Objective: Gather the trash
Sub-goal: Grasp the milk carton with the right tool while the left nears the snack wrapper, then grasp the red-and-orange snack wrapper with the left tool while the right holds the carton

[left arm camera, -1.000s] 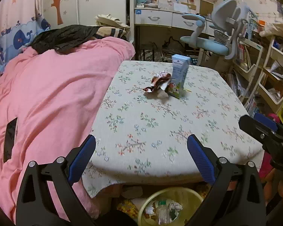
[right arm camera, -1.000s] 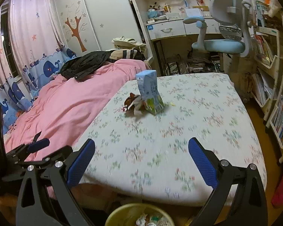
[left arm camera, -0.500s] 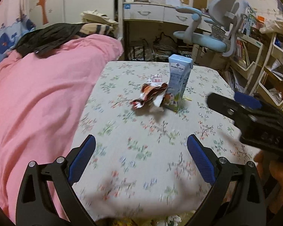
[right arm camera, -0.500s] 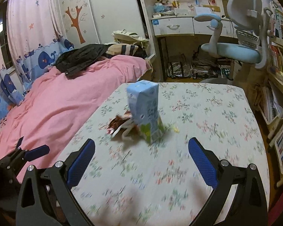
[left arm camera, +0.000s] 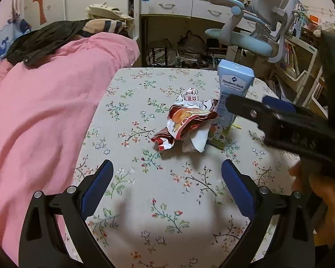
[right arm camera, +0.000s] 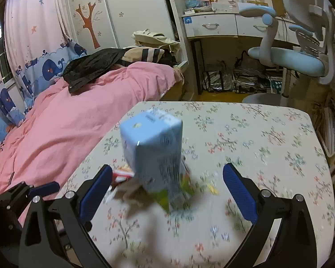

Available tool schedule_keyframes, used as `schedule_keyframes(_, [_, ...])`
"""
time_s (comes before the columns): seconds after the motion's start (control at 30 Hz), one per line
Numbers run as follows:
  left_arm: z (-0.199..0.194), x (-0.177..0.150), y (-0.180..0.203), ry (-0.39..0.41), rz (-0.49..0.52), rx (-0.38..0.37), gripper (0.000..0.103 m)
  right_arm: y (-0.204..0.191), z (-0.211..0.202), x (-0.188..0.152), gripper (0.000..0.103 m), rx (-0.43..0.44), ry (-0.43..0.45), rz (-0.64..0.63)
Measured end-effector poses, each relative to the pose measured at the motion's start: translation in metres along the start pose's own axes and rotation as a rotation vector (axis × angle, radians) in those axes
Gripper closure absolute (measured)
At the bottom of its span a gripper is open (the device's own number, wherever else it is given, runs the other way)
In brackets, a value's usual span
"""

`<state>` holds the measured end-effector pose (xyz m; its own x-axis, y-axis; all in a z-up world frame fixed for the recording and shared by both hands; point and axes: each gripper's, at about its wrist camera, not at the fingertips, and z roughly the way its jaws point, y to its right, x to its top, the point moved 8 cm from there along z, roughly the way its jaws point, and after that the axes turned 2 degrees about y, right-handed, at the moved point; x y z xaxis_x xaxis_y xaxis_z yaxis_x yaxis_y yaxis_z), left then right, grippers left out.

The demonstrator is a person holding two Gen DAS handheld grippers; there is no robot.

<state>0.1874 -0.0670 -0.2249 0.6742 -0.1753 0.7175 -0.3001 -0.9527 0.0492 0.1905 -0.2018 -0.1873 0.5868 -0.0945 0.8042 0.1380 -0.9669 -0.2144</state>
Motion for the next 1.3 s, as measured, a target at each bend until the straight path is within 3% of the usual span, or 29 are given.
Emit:
schedule_keyframes(0.13, [0.012,0.003,0.006,-0.006,0.043,-0.013,0.009,-0.003,0.010,0.008,0.010,0.042,0.011,-0.003])
schedule_keyframes(0.17, [0.016,0.004,0.008,-0.007,0.053,-0.012,0.009,-0.004,0.012,0.009,0.023,0.055,0.009,-0.006])
schedule_keyframes(0.2, [0.020,0.005,0.009,-0.010,0.060,-0.012,0.009,-0.005,0.015,0.009,0.043,0.070,-0.004,-0.009])
schedule_keyframes(0.23, [0.024,0.006,0.010,-0.011,0.064,-0.012,0.009,-0.005,0.017,0.009,0.049,0.070,-0.019,-0.013])
schedule_keyframes(0.67, [0.059,0.025,0.031,-0.008,0.092,-0.039,0.009,0.043,-0.008,0.009,0.050,-0.006,-0.060,0.055])
schedule_keyframes(0.73, [0.064,0.029,0.030,-0.006,0.100,-0.012,0.009,0.042,-0.008,0.006,0.049,-0.002,-0.066,0.057])
schedule_keyframes(0.77, [0.065,0.030,0.028,-0.005,0.085,-0.010,0.009,0.041,-0.008,0.005,0.049,-0.001,-0.066,0.052])
schedule_keyframes(0.9, [0.068,0.041,-0.008,-0.006,-0.143,-0.036,0.009,0.041,-0.008,0.004,0.049,0.010,-0.070,0.054])
schedule_keyframes(1.0, [0.070,0.043,-0.031,-0.002,-0.203,-0.001,0.009,0.043,-0.008,0.004,0.049,0.013,-0.068,0.061])
schedule_keyframes(1.3, [0.081,0.056,-0.008,0.019,-0.065,-0.023,0.013,0.043,0.000,-0.005,0.049,0.020,-0.095,0.054])
